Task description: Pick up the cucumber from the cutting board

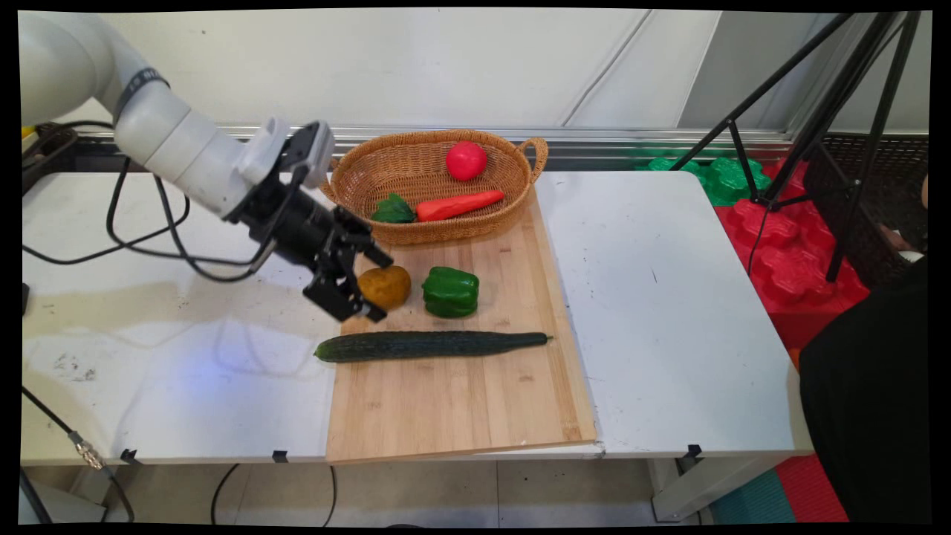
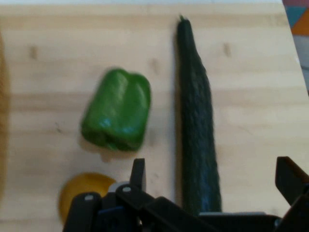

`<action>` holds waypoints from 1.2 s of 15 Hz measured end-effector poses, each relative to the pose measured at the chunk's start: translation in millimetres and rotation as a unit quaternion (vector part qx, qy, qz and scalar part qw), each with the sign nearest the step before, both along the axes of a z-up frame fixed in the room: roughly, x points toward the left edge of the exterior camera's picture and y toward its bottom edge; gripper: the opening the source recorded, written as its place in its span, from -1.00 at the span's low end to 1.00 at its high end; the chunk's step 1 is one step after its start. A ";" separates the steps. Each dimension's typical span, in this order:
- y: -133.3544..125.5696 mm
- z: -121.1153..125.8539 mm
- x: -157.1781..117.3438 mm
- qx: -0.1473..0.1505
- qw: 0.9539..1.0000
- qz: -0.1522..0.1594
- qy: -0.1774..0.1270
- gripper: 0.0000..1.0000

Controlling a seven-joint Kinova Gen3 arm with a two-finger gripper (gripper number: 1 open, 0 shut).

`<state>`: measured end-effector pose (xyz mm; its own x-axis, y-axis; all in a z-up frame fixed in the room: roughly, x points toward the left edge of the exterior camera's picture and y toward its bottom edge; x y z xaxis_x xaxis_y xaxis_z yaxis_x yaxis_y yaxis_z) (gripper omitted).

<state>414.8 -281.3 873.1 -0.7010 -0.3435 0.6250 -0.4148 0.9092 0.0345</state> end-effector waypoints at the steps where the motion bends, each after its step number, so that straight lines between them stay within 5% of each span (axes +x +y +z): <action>1: 3.1 -2.8 -0.5 0.004 1.000 0.000 -0.003 1.00; 18: 16.2 -61.8 -40.9 0.042 0.997 -0.008 -0.069 1.00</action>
